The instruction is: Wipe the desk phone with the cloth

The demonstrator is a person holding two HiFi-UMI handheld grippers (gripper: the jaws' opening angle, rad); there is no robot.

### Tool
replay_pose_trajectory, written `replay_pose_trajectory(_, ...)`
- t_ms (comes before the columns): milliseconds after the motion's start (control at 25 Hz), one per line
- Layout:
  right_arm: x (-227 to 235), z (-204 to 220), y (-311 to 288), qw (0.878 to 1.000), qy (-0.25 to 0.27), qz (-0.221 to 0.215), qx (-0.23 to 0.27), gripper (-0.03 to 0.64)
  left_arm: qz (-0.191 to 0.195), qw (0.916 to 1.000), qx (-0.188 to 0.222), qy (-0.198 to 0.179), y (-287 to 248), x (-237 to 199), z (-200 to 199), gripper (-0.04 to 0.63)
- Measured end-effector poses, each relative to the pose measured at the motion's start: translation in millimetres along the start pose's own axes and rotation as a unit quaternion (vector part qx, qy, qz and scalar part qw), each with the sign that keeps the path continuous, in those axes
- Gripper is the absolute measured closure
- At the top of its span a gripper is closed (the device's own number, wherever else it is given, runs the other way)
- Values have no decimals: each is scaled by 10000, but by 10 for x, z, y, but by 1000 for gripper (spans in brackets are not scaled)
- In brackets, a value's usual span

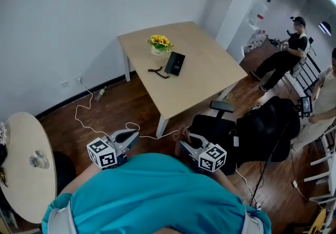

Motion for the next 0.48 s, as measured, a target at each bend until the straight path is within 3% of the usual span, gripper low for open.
replay_pose_trajectory(480, 7, -123, -113, 9997, 180, -63, 131, 509, 221, 9997, -118, -38, -128, -62, -70, 591)
Point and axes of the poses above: the fingertips, and each gripper's own axes: y backward along the fingers, x to its right, z out of its underside, the point moved 7 cm from there along y, backward along the fingers, and after that the axes turned 11 degrees about x, right-handed, at the moved point
